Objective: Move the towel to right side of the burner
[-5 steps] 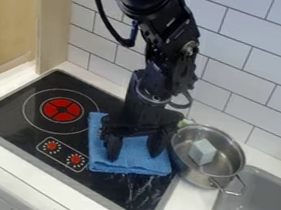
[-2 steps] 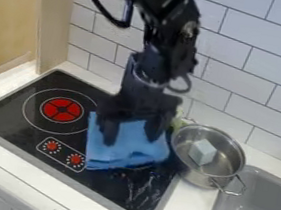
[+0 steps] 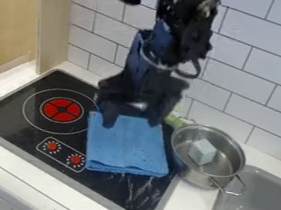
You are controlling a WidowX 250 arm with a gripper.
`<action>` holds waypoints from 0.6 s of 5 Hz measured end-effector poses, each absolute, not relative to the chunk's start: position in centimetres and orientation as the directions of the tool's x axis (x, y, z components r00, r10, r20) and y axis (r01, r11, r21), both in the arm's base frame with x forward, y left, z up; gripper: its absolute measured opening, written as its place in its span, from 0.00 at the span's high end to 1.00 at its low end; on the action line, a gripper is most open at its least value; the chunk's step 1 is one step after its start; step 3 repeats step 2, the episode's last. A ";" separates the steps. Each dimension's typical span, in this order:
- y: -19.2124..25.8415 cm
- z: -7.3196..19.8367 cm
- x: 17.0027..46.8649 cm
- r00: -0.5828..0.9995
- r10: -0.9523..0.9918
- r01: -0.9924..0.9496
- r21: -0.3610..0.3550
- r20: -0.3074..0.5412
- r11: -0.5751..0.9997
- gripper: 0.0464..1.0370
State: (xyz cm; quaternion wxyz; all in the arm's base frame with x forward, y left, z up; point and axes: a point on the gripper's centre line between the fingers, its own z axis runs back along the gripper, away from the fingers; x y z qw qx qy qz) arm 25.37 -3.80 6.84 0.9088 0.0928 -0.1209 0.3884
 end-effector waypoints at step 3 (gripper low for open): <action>-4.3 8.5 25.7 0.655 0.650 -0.730 0.100 0.385 0.676 0.04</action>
